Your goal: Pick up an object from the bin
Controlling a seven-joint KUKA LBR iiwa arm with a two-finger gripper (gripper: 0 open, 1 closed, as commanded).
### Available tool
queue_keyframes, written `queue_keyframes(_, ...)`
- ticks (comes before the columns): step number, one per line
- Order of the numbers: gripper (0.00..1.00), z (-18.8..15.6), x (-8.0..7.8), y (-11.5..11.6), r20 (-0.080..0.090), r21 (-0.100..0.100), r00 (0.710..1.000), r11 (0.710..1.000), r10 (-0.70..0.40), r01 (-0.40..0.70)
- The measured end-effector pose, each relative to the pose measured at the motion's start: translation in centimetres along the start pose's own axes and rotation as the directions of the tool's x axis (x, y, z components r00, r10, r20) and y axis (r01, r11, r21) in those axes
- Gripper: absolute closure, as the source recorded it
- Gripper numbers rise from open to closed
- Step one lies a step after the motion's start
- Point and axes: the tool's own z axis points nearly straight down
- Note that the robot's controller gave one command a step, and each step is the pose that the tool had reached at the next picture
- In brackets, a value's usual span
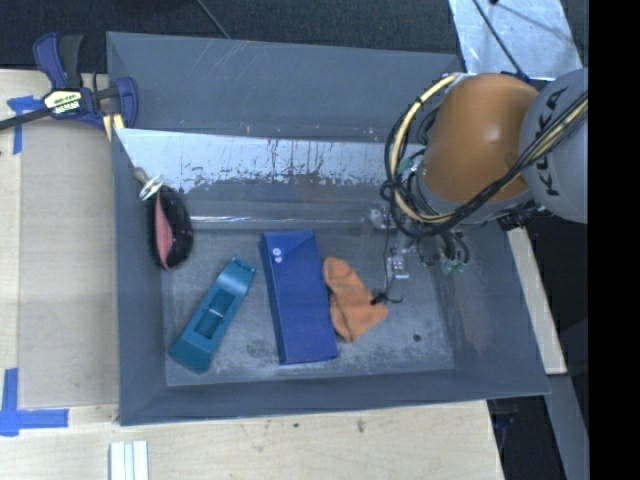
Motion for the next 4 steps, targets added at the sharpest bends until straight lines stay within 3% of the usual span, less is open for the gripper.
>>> queue_keyframes(1, 0.00, -0.5, -0.2, 0.0, 0.008, 0.001, 1.000, 1.000, -0.001, 0.001)
queue_keyframes(2, 0.00, 4.4, 2.4, 0.7, 0.015, 0.000, 1.000, 1.000, 0.023, -0.023)
queue_keyframes(3, 1.00, 6.8, 3.2, -2.0, 0.009, -0.001, 0.981, 0.981, 0.194, -0.194)
queue_keyframes(4, 0.00, 6.8, 3.2, -2.0, 0.008, -0.001, 0.981, 0.981, 0.193, -0.193)
